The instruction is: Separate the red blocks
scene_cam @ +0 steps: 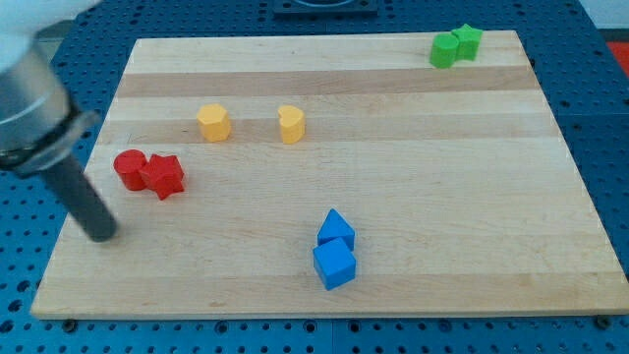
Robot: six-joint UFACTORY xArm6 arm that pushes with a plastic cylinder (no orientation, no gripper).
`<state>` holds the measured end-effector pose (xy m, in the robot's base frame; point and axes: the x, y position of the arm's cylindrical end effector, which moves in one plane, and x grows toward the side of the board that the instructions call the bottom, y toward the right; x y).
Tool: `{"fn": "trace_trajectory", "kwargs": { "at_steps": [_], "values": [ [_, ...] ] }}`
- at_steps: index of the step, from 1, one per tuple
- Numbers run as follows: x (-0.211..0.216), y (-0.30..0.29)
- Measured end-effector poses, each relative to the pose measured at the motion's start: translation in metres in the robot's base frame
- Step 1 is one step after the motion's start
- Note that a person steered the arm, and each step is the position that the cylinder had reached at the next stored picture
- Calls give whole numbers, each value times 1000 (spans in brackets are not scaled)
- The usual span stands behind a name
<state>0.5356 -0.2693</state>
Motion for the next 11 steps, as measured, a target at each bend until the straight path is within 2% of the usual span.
{"fn": "trace_trajectory", "kwargs": {
  "at_steps": [1, 3, 4, 5, 9, 11],
  "values": [
    [-15, -35],
    [-81, -35],
    [-97, -35],
    [-76, -28],
    [-69, 114],
    [-68, 110]
  ]
}}
